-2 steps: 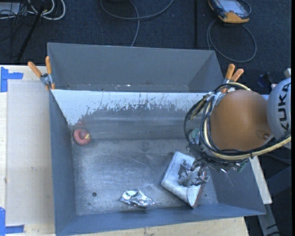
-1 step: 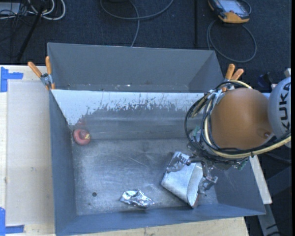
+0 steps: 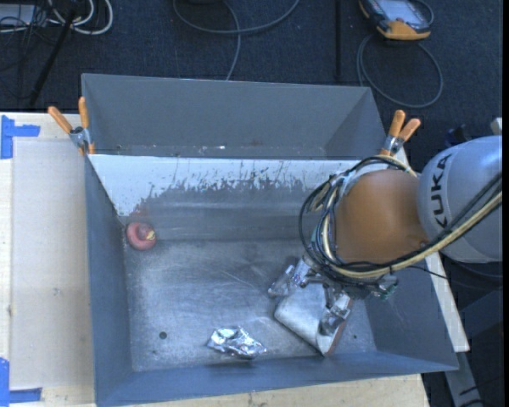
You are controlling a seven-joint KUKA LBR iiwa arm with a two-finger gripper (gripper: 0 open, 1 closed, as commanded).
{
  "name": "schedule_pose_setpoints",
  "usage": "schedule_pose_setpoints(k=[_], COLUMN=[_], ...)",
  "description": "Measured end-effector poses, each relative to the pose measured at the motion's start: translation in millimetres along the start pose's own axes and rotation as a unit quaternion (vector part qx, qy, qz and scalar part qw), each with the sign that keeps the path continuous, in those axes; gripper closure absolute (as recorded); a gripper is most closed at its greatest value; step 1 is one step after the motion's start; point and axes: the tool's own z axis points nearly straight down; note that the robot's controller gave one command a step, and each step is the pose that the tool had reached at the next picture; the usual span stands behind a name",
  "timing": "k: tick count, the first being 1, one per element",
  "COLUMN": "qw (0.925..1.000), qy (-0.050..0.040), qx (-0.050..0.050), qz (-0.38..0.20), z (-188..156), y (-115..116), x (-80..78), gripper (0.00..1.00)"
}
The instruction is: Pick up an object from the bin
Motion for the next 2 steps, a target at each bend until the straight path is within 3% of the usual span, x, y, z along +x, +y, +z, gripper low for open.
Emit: schedule_pose_setpoints(k=[1,2], qw=[1.0,1.0], qy=[-0.0015,0.0019], qx=[0.001,0.0], qz=[-0.001,-0.006], z=[-0.9,-161.8], y=[-0.1,-23.1], x=[-0.3,12.6], gripper=[1.0,1.0])
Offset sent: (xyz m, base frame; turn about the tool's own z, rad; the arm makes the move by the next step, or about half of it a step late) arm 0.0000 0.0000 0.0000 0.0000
